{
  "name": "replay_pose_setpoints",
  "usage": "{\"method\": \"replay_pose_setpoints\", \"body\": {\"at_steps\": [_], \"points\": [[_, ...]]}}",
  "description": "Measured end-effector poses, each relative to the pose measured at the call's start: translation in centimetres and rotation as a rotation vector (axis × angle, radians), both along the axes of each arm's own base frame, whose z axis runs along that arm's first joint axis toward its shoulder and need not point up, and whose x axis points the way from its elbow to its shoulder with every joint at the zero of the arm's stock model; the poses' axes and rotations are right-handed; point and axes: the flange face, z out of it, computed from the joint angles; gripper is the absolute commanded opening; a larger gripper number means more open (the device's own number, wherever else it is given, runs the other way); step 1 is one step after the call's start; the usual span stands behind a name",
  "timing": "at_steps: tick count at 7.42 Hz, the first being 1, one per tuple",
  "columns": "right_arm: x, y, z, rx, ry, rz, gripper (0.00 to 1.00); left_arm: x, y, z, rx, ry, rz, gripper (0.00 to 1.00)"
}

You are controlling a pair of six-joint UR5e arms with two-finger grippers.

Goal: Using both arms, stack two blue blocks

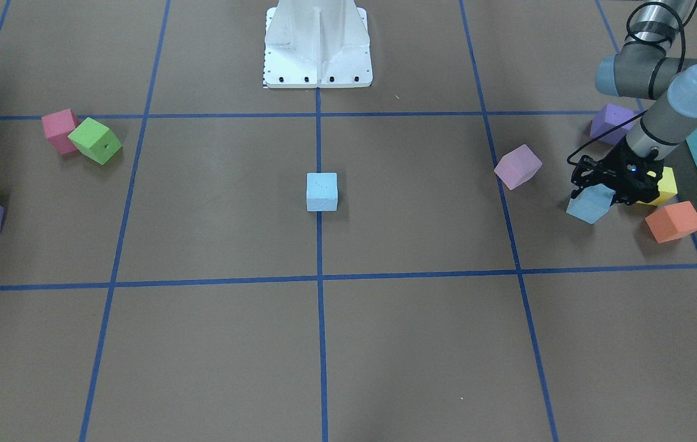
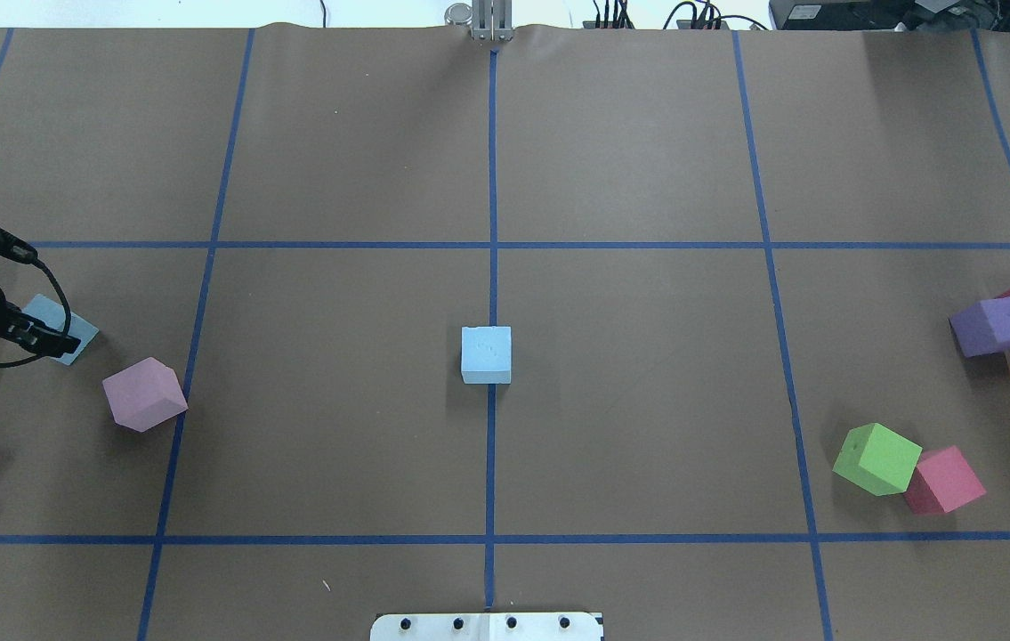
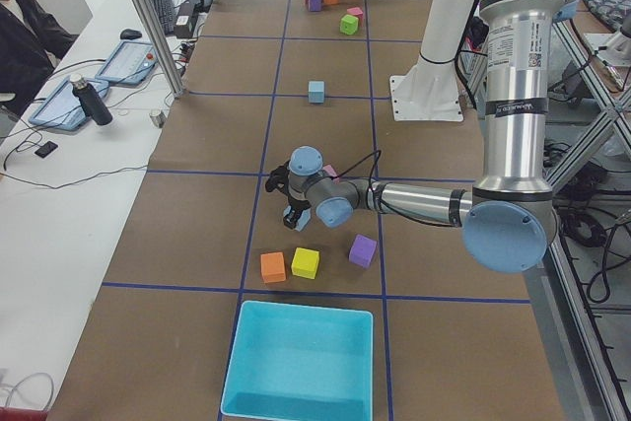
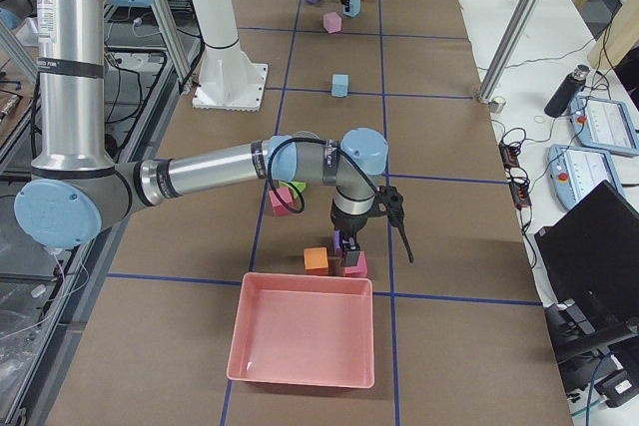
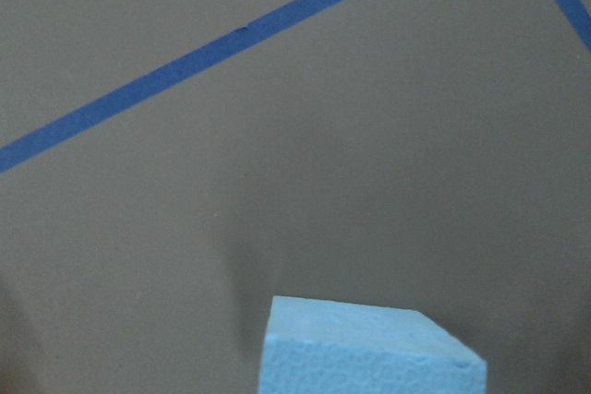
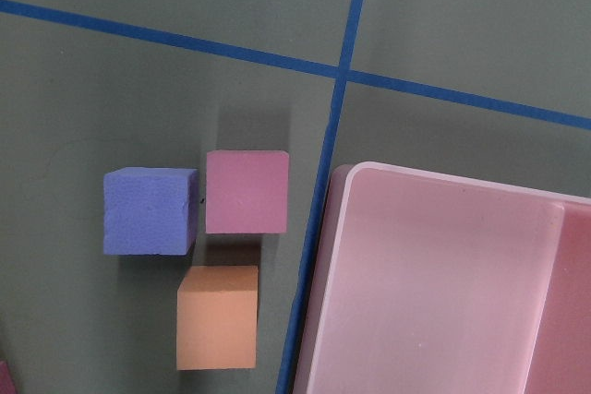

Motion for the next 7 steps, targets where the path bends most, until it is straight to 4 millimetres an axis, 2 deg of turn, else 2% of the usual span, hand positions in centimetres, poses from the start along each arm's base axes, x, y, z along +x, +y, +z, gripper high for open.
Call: {"method": "replay_pose_setpoints", "body": {"at_steps": [1, 2, 3, 5, 7], "points": [[0.0, 0.0, 0.0, -0.001, 0.0, 0.0, 1.0, 0.1, 0.0, -0.5, 0.004, 0.009, 0.004, 0.31], [0.0, 0.0, 0.0, -0.001, 0.0, 0.001, 1.0, 0.4, -0.2, -1.9, 0.009, 0.03, 0.016, 0.31], [0.0, 0.0, 0.0, -0.002, 0.0, 0.001, 1.0, 1.1, -1.0, -4.4, 0.004, 0.055, 0.029, 0.32], [0.0, 0.0, 0.0, -0.001, -0.001, 0.001, 1.0, 3.7, -4.6, -11.9, -0.06, 0.086, -0.012, 0.32], [0.0, 0.0, -0.1, 0.0, -0.002, 0.002, 1.0, 7.5, -7.9, -21.5, -0.176, 0.134, -0.127, 0.32]]}}
